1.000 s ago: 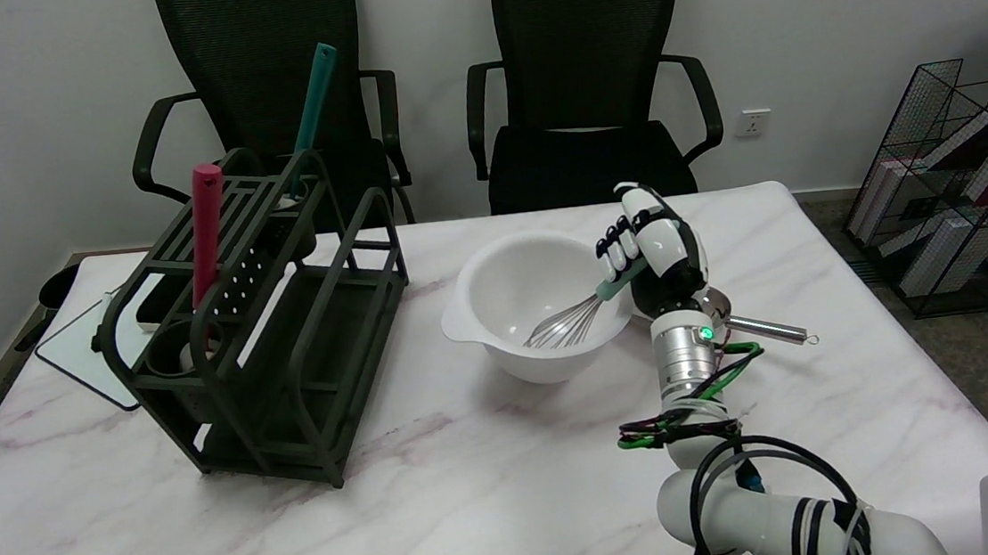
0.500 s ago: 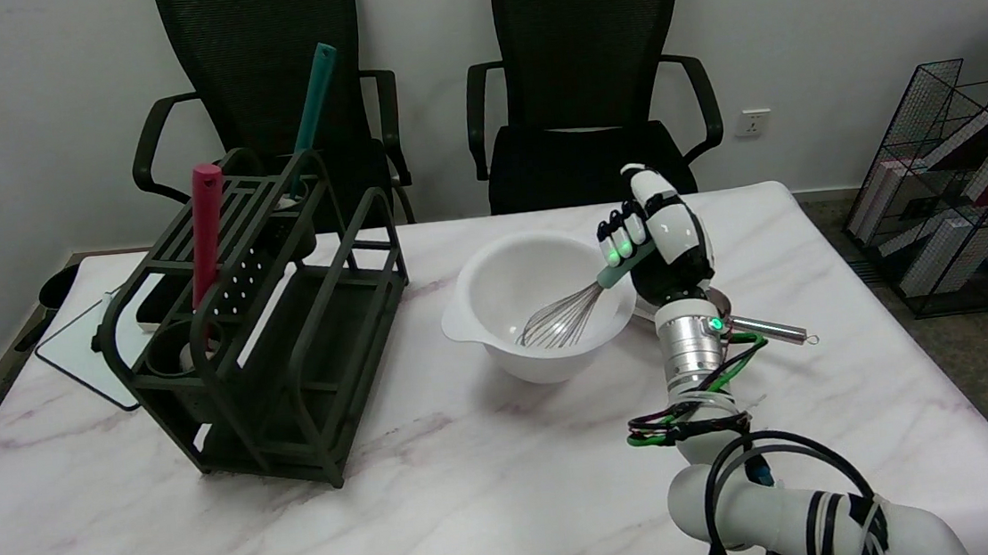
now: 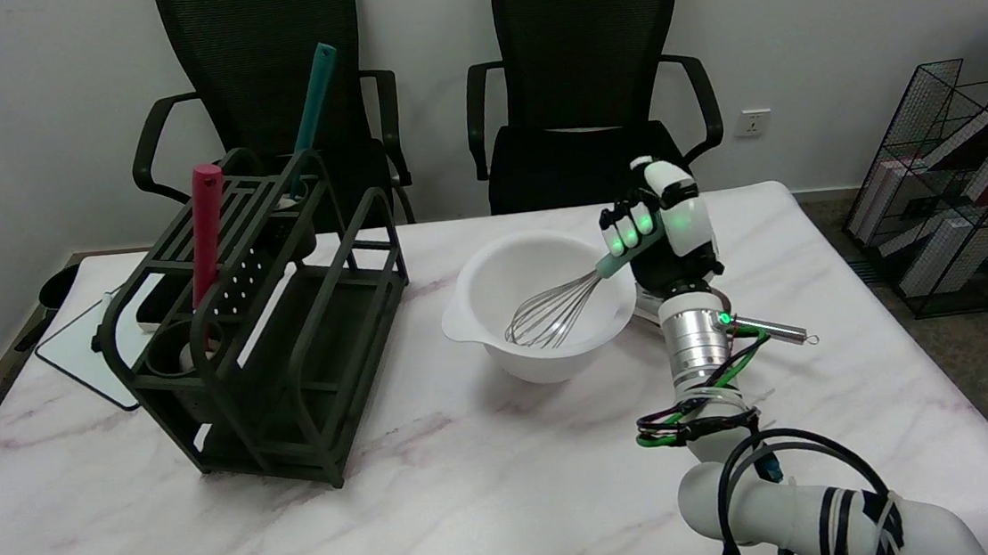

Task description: Pick up the whisk.

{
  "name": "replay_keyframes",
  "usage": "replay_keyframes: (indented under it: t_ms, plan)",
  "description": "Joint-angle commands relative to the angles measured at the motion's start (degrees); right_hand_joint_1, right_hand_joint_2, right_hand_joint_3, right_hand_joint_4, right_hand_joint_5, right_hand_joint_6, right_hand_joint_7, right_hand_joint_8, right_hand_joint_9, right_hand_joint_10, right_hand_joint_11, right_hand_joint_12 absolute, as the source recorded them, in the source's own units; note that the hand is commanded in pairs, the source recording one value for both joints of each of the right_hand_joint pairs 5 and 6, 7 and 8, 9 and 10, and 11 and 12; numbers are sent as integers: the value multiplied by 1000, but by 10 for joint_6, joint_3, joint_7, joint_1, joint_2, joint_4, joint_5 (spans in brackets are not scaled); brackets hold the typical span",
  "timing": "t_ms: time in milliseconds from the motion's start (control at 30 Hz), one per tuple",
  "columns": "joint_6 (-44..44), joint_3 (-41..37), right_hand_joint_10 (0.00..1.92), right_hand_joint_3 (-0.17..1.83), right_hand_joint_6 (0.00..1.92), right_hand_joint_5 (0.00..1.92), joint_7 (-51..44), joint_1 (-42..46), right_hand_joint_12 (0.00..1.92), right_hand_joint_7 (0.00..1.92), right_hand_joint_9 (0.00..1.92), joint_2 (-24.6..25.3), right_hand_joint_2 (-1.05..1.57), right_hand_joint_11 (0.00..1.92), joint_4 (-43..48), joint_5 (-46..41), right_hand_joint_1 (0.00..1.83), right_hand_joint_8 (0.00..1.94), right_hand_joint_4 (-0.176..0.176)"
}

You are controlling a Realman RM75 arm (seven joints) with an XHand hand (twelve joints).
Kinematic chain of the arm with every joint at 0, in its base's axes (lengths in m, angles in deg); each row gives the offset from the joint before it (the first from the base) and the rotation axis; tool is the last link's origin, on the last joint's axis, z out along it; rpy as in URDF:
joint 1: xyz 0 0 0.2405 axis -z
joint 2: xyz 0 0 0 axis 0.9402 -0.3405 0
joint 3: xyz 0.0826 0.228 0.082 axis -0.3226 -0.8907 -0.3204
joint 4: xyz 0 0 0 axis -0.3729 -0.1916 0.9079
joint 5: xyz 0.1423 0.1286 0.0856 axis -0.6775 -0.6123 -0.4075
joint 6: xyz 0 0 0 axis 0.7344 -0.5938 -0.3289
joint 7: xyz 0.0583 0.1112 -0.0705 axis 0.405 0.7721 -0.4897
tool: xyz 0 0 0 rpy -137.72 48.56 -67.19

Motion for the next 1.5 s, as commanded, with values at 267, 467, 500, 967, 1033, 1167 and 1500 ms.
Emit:
replay_keyframes:
  t_ms: [267, 467, 500, 967, 1033, 1167, 1500]
  plan:
    - [28, -3, 1920, -162, 1920, 1920, 31, 2, 1775, 1920, 1920, -14, 17, 1775, -10, 19, 700, 1920, 0]
    - [25, -5, 1920, 327, 1920, 1920, 31, -2, 1854, 1920, 1920, -18, 412, 1854, -18, 22, 886, 1920, 0]
    - [24, -5, 1920, 353, 1920, 1920, 31, -2, 1863, 1920, 1920, -20, 444, 1863, -22, 22, 897, 1920, 0]
    - [9, -19, 1920, 792, 1920, 1920, 41, 8, 1904, 1920, 1920, -65, 1122, 1904, -76, 32, 979, 1920, 0]
    - [5, -19, 1920, 826, 1920, 1920, 55, 10, 1906, 1920, 1920, -70, 1197, 1906, -82, 35, 983, 1920, 0]
    - [-2, -27, 1920, 846, 1920, 1920, 71, 16, 1910, 1920, 1920, -78, 1229, 1910, -88, 42, 984, 1920, 0]
    - [-36, -84, 1920, 867, 1920, 1920, 140, 75, 1904, 1920, 1920, -94, 1259, 1904, -94, 42, 985, 1920, 0]
